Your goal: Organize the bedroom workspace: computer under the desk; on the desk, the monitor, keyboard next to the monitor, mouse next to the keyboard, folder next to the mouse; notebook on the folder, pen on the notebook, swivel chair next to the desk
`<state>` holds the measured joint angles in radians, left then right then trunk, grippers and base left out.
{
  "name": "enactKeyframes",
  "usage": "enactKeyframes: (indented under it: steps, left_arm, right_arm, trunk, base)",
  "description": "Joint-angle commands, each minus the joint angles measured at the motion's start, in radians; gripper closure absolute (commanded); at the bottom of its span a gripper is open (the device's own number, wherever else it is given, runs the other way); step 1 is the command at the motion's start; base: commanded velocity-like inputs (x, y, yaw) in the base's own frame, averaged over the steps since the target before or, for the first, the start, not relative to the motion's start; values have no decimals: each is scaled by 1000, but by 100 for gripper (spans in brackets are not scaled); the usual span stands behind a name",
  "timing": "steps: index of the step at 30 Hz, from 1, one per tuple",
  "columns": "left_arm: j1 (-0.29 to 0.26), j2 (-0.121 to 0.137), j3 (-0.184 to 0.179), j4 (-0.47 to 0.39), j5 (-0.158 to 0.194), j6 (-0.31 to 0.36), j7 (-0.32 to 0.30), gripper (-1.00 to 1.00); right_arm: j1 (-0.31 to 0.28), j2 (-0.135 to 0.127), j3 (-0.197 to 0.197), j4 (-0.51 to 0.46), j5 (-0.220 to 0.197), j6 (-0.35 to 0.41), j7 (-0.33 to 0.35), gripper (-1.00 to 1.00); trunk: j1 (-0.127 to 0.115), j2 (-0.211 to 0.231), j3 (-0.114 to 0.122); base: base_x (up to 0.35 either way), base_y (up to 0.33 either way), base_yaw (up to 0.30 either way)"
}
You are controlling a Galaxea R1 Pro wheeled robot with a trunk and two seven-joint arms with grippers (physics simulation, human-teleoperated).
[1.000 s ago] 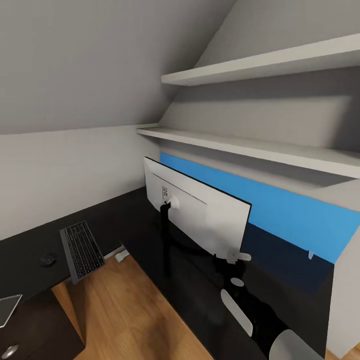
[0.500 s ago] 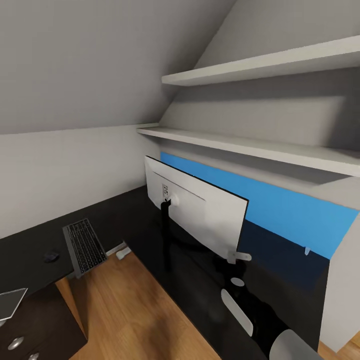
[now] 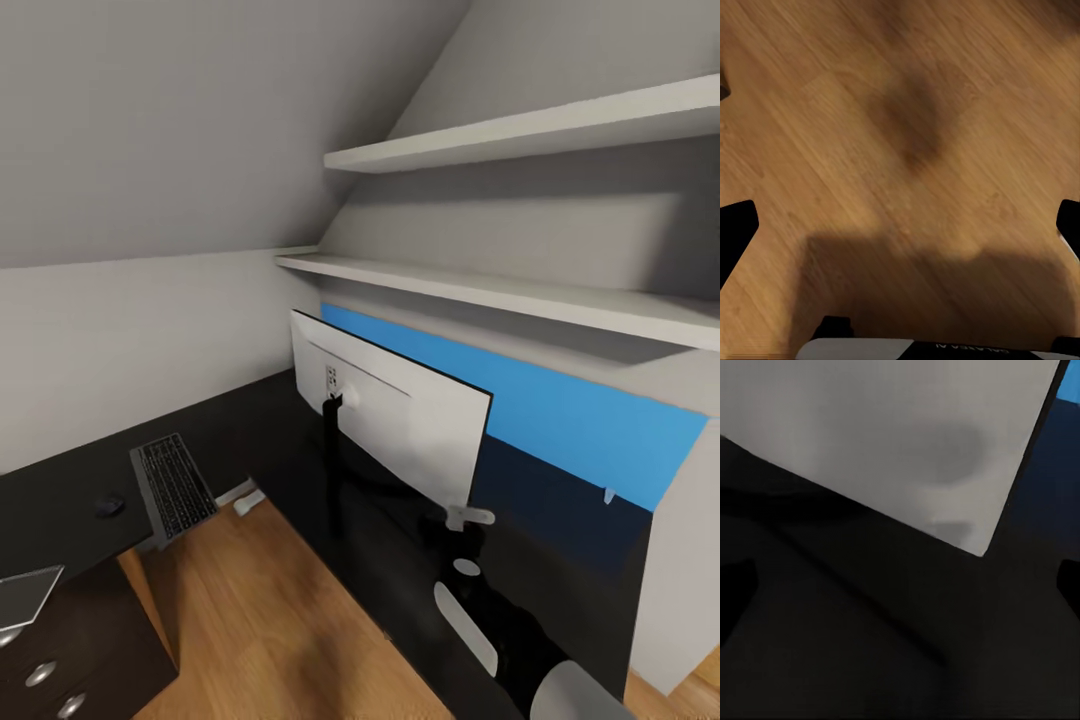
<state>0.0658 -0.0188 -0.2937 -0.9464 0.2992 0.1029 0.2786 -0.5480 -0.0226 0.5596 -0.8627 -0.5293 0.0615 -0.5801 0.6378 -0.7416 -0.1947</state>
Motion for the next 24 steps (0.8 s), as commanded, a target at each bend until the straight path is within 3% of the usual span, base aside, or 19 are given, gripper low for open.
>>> enactKeyframes:
  steps: [1,8,24]
  left_arm:
    - [0,0,-2,-3,8,4,7,-100]
    - [0,0,-2,-3,8,4,7,-100]
    - [0,0,-2,-2,8,4,7,-100]
  right_arm:
    - [-1,2,8,1,-3,6,-8,-100]
    - [-1,25,62,19,-1,5,-9,-100]
    - [-1,26,91,20,-2,3,2,-100]
  trunk:
    - [0,-1,-1]
    - [0,-1,-1]
    - [0,-1,-1]
  base:
    - [-178,17,0]
    - [-174,91,0]
    - [-21,13,0]
